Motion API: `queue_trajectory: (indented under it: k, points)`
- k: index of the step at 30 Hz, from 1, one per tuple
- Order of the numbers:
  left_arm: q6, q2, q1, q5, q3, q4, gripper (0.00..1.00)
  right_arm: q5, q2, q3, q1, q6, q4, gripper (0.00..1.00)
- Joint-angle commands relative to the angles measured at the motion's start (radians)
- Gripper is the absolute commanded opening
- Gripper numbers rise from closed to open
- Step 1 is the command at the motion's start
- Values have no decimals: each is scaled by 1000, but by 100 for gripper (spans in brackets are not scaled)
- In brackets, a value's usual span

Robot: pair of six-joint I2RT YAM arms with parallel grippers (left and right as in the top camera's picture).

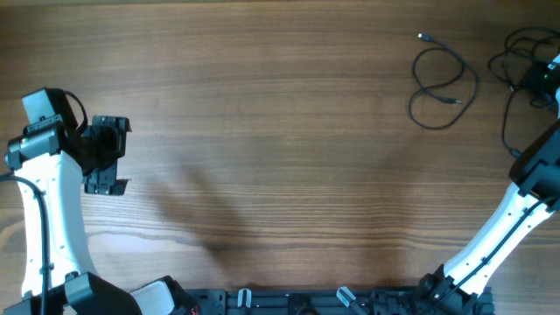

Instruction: Untangle cables

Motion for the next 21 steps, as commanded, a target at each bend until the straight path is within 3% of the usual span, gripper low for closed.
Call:
queue_trajectory:
  k: [1,5,10,16,21]
  points:
    - [12,-18,-5,-13,7,0,100,-52,127,-7,38,40,52,4]
    - [12,-18,-5,-13,7,0,100,-69,148,-7,66,147,185,4]
    - [12,-18,-5,-13,7,0,100,-83,142,-4,97,132,216,4]
    - [12,-18,-5,-13,7,0,100,-82,-76,4,77,115,-16,4]
    - [13,-18,-5,-13,7,0,100,16,-91,-4,100,119,-224,4]
